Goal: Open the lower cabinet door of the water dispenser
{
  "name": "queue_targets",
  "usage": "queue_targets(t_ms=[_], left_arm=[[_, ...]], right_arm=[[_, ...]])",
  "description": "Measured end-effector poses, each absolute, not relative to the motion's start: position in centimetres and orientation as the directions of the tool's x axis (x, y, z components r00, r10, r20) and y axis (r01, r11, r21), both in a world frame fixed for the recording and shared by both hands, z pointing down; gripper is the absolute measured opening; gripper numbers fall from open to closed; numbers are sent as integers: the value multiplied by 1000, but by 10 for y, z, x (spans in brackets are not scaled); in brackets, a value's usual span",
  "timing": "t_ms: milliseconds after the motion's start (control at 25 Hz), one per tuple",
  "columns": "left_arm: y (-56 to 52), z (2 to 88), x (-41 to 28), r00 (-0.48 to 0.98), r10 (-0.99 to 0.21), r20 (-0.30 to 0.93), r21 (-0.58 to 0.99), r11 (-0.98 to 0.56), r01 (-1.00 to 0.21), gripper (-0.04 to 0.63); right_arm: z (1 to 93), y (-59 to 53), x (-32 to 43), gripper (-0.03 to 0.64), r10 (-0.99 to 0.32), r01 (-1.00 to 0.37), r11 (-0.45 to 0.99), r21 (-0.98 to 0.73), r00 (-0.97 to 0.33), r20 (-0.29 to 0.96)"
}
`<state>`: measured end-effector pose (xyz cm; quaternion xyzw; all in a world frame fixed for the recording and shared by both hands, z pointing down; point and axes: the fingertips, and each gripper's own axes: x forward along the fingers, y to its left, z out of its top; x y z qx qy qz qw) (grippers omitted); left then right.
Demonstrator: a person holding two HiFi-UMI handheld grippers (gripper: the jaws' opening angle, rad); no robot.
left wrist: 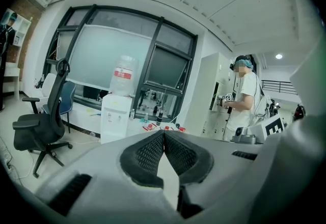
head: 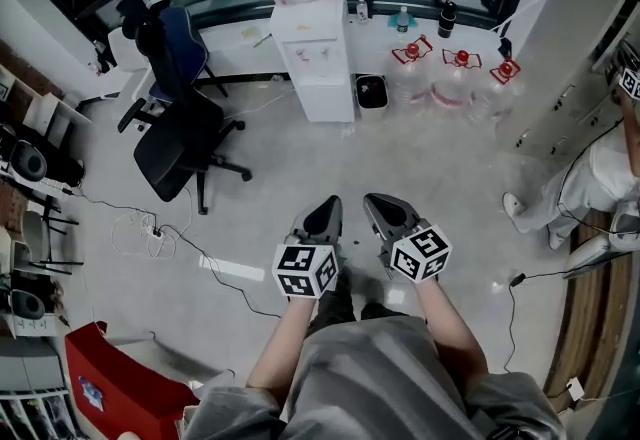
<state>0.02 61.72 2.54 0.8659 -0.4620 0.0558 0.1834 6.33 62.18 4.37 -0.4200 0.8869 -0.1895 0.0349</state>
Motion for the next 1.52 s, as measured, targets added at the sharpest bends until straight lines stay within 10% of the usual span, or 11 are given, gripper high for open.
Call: queue_targets(t_ms=[1520], left_arm=[[327, 82, -63, 695, -647, 313, 389, -581, -715, 11]], right_arm=[[95, 346, 6, 11, -839, -845, 401, -353, -494, 229]])
